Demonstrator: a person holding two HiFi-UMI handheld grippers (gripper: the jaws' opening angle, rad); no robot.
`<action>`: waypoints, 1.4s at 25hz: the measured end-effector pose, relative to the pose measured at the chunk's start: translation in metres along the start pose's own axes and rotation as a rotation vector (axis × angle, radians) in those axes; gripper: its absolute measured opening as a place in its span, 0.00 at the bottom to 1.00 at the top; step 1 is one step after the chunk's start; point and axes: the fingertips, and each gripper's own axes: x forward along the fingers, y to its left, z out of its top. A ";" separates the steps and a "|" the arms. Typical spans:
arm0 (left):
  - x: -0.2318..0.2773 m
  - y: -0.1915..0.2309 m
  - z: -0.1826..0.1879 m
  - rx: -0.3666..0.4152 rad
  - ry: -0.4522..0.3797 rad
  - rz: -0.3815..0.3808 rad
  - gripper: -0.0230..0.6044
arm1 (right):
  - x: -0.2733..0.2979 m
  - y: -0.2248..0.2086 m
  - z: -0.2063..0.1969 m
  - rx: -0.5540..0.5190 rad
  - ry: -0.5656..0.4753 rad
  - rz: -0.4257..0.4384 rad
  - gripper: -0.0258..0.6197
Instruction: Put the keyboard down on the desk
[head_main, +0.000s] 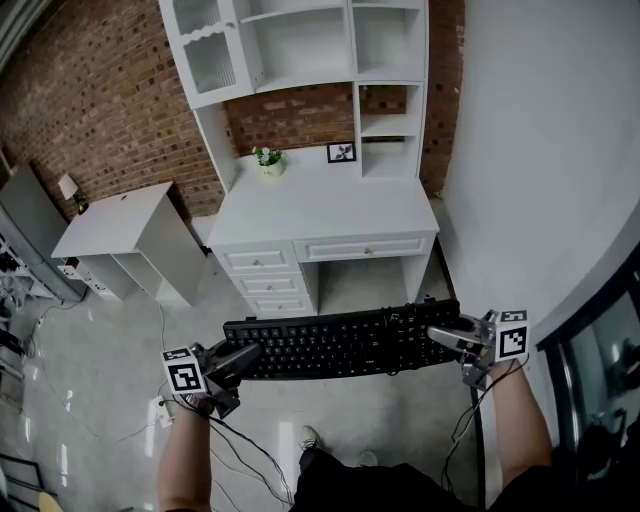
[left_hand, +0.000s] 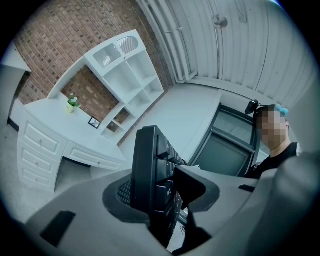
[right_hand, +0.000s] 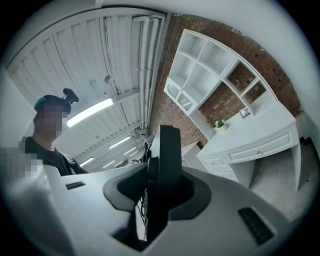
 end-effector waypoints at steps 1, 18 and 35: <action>0.001 0.000 0.001 0.001 0.001 0.001 0.34 | 0.000 -0.001 0.001 0.000 -0.001 0.001 0.23; -0.005 0.085 0.070 -0.008 -0.014 -0.002 0.34 | 0.085 -0.054 0.051 0.002 0.018 -0.003 0.23; -0.039 0.226 0.149 -0.041 0.010 -0.014 0.34 | 0.225 -0.127 0.083 0.038 0.009 -0.030 0.23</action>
